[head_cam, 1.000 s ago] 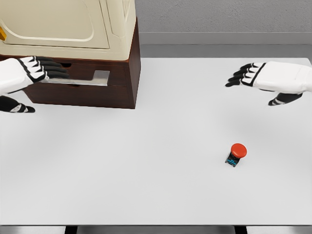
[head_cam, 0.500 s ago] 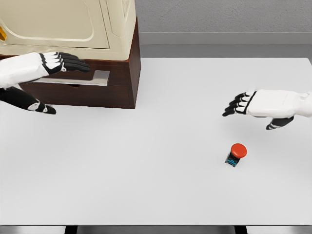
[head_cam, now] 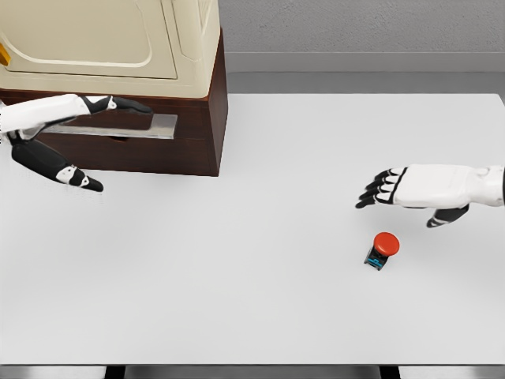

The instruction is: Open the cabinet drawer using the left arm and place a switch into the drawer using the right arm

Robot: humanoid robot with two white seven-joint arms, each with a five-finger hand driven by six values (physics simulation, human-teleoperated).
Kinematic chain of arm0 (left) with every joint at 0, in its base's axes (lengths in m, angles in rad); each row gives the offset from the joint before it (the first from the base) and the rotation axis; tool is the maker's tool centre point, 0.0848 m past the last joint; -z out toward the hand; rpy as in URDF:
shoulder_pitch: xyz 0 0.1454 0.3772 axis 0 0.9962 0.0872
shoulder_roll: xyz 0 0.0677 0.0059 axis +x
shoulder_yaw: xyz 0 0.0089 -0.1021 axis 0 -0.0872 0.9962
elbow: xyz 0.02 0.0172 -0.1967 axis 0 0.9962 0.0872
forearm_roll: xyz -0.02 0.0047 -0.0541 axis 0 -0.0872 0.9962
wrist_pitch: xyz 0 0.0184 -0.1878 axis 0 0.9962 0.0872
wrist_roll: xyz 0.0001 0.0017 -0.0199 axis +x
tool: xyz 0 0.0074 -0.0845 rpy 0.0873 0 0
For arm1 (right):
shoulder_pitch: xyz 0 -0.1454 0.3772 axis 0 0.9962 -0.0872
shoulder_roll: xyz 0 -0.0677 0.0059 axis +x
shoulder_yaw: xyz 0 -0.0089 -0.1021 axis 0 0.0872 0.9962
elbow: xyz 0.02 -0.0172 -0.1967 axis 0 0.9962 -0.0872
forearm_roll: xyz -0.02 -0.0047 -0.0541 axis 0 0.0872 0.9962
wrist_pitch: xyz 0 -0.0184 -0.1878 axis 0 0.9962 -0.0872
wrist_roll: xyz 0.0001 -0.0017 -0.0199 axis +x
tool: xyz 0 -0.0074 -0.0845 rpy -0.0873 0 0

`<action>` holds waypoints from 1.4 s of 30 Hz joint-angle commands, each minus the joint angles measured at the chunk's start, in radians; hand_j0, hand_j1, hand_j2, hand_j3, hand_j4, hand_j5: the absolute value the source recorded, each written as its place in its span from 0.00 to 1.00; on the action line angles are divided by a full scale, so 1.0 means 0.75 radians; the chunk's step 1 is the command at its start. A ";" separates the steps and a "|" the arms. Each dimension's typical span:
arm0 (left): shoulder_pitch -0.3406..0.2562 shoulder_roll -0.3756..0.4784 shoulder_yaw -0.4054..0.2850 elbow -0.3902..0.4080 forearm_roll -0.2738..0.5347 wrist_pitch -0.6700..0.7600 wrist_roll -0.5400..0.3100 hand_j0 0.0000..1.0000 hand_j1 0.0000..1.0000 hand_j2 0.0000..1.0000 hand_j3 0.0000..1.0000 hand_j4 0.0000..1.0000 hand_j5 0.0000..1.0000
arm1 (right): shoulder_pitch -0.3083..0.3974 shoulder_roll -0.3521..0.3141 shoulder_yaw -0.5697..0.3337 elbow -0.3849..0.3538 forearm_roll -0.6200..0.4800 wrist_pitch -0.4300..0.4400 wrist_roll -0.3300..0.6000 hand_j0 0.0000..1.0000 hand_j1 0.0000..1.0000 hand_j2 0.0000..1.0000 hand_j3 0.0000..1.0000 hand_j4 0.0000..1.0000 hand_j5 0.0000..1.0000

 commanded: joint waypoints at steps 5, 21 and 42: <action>-0.010 0.017 0.000 0.000 0.022 0.210 -0.001 0.99 0.99 0.99 0.99 0.99 0.99 | 0.000 -0.012 -0.009 -0.001 -0.007 0.003 0.000 1.00 1.00 1.00 1.00 1.00 1.00; -0.004 0.048 -0.002 0.002 -0.125 0.279 -0.015 1.00 1.00 1.00 1.00 1.00 1.00 | 0.057 -0.018 0.001 -0.036 0.012 0.003 0.000 1.00 1.00 1.00 1.00 1.00 1.00; -0.002 0.015 -0.010 0.058 -0.269 0.359 0.003 1.00 1.00 1.00 1.00 1.00 1.00 | 0.090 -0.018 0.003 -0.071 0.022 0.003 0.000 1.00 1.00 1.00 1.00 1.00 1.00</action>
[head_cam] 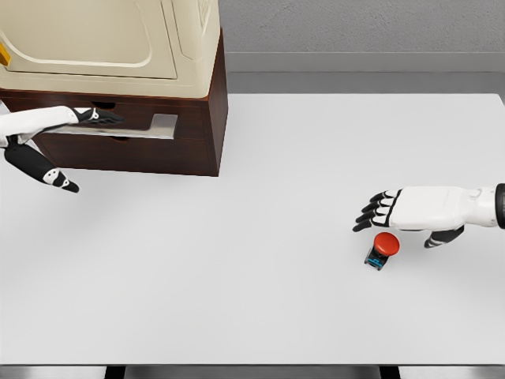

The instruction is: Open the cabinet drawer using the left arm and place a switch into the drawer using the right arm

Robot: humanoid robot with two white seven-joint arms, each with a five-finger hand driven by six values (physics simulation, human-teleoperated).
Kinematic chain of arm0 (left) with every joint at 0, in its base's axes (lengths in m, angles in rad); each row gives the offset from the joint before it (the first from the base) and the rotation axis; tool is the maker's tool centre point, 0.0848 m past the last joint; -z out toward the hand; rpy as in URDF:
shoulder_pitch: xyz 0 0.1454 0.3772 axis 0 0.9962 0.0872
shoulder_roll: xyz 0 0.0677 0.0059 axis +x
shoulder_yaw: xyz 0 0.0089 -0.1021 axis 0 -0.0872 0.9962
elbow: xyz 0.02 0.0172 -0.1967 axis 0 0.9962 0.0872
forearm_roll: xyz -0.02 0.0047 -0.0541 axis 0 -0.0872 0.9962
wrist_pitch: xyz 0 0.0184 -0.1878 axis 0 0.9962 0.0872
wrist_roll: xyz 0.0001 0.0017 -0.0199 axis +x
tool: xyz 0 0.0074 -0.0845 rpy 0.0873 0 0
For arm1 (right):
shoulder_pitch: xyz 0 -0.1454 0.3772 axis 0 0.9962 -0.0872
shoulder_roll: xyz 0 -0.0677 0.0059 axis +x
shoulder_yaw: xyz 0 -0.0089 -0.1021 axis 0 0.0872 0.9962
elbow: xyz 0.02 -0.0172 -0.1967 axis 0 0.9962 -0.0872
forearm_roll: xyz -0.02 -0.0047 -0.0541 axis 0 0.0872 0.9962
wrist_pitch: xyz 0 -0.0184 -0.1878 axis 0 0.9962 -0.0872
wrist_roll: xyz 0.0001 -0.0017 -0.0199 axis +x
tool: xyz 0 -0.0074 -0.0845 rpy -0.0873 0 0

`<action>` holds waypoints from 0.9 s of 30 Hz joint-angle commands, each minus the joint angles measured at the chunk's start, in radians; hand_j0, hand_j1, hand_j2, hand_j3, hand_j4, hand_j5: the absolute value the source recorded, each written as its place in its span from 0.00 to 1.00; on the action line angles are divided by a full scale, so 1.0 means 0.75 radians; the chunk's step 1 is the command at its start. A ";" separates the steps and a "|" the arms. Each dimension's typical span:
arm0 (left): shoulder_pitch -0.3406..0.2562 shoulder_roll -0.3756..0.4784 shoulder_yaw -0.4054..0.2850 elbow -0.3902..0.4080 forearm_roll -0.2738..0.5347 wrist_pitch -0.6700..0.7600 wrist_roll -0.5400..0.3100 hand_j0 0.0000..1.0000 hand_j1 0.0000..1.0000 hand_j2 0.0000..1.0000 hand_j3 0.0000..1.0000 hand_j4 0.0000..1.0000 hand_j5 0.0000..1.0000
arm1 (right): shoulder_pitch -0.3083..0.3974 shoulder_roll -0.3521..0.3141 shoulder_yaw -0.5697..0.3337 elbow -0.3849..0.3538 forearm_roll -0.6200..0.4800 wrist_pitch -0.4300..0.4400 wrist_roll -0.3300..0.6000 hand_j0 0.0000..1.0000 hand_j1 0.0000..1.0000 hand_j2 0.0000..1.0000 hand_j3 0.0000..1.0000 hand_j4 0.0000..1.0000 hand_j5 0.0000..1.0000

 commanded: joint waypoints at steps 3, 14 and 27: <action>0.002 0.001 0.001 0.042 -0.001 0.006 0.001 1.00 1.00 1.00 1.00 1.00 1.00 | 0.000 0.000 -0.003 0.000 -0.007 0.003 0.000 1.00 1.00 1.00 1.00 1.00 1.00; 0.006 0.001 -0.017 0.061 -0.028 0.006 0.001 1.00 1.00 1.00 1.00 1.00 1.00 | 0.006 0.000 -0.003 -0.006 -0.007 0.003 0.000 1.00 1.00 1.00 1.00 1.00 1.00; 0.012 -0.007 -0.019 0.099 -0.061 0.006 0.001 1.00 1.00 1.00 1.00 1.00 1.00 | 0.016 0.000 0.012 -0.015 -0.007 0.003 0.000 1.00 1.00 1.00 1.00 1.00 1.00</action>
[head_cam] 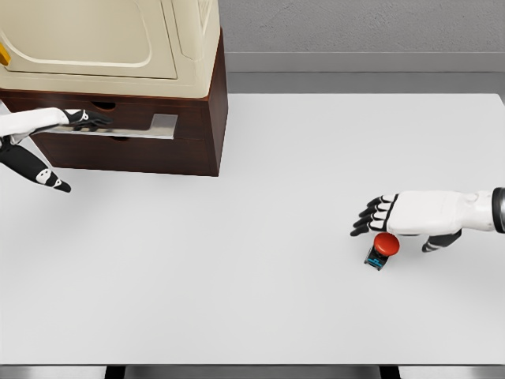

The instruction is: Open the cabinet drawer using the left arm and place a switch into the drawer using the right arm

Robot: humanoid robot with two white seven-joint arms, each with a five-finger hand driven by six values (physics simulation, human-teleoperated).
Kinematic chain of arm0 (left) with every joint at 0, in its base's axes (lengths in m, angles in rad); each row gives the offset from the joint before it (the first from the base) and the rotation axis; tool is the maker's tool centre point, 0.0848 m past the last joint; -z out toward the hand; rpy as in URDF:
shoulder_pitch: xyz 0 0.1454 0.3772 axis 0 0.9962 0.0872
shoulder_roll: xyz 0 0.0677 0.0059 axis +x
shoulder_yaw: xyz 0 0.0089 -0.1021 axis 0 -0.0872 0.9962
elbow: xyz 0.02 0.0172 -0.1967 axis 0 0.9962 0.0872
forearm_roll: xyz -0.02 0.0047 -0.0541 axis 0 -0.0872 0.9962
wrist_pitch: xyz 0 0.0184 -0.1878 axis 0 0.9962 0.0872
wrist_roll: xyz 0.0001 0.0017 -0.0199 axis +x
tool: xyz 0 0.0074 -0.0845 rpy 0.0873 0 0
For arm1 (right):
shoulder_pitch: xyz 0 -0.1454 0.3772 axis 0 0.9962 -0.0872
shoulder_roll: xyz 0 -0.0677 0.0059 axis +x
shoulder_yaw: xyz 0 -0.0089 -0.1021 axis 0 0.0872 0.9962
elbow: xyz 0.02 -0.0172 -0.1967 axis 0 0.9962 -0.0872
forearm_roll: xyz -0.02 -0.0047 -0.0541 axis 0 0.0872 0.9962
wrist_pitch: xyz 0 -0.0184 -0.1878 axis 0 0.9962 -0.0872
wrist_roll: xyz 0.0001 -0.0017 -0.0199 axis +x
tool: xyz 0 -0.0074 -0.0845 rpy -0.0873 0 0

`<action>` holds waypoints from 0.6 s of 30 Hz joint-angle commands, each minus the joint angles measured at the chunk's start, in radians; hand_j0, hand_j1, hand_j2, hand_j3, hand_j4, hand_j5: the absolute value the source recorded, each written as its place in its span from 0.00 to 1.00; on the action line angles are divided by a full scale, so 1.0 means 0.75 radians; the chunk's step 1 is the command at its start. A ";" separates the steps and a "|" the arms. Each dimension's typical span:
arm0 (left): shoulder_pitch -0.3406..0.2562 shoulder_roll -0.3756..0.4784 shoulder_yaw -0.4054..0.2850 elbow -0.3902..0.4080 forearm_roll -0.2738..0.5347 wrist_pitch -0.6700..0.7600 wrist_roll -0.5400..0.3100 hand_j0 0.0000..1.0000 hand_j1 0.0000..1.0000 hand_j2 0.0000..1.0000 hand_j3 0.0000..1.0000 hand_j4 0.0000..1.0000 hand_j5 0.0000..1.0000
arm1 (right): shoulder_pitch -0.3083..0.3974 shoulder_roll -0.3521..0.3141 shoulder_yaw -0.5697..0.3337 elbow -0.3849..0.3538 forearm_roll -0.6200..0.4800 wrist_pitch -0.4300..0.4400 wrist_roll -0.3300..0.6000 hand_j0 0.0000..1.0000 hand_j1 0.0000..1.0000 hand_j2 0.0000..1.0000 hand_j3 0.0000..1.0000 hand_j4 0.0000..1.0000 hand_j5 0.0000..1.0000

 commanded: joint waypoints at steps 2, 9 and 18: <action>0.000 -0.012 -0.009 0.048 -0.077 0.000 -0.002 1.00 1.00 1.00 1.00 1.00 1.00 | 0.002 -0.002 0.007 0.000 -0.007 0.003 0.000 1.00 1.00 1.00 1.00 1.00 1.00; 0.000 -0.010 -0.016 0.021 -0.075 -0.023 -0.004 1.00 1.00 1.00 1.00 1.00 1.00 | 0.000 0.001 0.009 -0.003 -0.007 0.003 0.000 1.00 1.00 1.00 1.00 1.00 1.00; -0.002 0.037 -0.050 -0.028 -0.073 -0.076 -0.014 1.00 1.00 1.00 1.00 1.00 1.00 | 0.008 0.011 0.023 -0.013 -0.005 0.003 0.000 1.00 1.00 1.00 1.00 1.00 1.00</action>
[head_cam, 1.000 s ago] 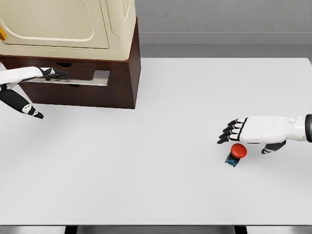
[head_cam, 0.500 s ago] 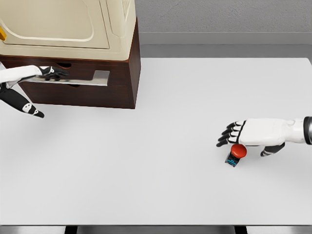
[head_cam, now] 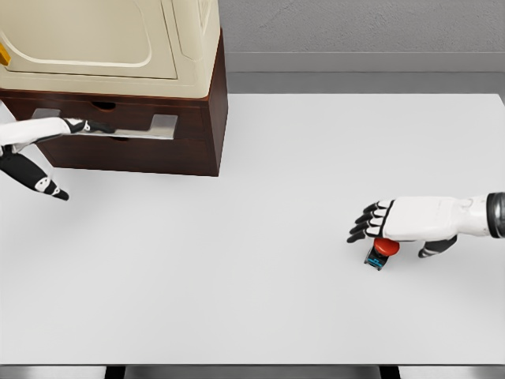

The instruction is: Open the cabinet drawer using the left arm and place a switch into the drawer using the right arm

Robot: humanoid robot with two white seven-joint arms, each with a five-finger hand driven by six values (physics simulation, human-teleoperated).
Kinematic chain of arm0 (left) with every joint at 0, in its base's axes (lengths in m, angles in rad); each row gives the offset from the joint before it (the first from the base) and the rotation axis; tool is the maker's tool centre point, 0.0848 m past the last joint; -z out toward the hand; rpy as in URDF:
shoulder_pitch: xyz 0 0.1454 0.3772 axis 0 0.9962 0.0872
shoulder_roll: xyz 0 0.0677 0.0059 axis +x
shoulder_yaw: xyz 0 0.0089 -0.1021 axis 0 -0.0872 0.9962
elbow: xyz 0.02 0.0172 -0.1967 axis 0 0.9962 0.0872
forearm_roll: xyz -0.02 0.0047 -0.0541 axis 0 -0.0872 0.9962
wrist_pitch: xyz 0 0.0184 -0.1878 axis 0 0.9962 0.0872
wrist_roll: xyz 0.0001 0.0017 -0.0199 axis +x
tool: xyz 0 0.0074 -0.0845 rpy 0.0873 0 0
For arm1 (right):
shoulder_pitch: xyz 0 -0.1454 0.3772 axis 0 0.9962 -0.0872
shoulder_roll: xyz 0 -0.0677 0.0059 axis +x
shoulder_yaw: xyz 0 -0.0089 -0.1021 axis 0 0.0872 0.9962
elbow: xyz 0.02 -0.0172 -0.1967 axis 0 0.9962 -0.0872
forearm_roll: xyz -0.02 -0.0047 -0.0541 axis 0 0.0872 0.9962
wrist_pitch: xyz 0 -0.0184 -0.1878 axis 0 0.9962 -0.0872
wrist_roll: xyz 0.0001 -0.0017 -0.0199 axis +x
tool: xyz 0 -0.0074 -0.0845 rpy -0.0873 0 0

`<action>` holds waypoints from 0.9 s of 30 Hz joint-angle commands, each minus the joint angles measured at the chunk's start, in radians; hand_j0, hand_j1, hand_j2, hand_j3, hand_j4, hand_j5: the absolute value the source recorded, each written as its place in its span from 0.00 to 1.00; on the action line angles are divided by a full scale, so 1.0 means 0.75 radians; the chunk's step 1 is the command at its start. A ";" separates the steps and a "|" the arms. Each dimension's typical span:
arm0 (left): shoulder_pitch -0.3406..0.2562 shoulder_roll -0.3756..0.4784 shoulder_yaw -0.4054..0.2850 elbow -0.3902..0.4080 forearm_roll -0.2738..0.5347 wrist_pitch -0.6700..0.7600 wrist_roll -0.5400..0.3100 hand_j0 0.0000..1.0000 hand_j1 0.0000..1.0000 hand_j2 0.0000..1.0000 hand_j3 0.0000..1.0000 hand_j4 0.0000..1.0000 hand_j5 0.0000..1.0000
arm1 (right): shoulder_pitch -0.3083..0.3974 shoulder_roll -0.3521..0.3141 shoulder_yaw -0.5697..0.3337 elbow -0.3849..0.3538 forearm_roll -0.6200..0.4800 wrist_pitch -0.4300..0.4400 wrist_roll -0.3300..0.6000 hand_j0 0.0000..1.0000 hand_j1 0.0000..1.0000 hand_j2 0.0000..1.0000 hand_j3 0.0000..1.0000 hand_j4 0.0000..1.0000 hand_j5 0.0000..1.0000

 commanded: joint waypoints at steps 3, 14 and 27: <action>0.000 0.012 -0.012 -0.011 -0.002 -0.018 -0.013 1.00 1.00 1.00 1.00 1.00 1.00 | 0.000 0.003 0.004 -0.007 -0.005 0.003 0.000 1.00 1.00 1.00 1.00 1.00 1.00; 0.014 0.119 -0.030 -0.066 0.019 -0.122 -0.050 1.00 1.00 1.00 1.00 1.00 1.00 | 0.010 0.015 0.008 -0.007 -0.005 0.003 0.000 1.00 1.00 1.00 1.00 1.00 1.00; 0.031 0.174 -0.067 -0.072 0.021 -0.204 -0.050 1.00 1.00 1.00 1.00 1.00 1.00 | 0.008 0.026 0.006 -0.002 -0.005 0.003 0.000 1.00 1.00 1.00 1.00 1.00 1.00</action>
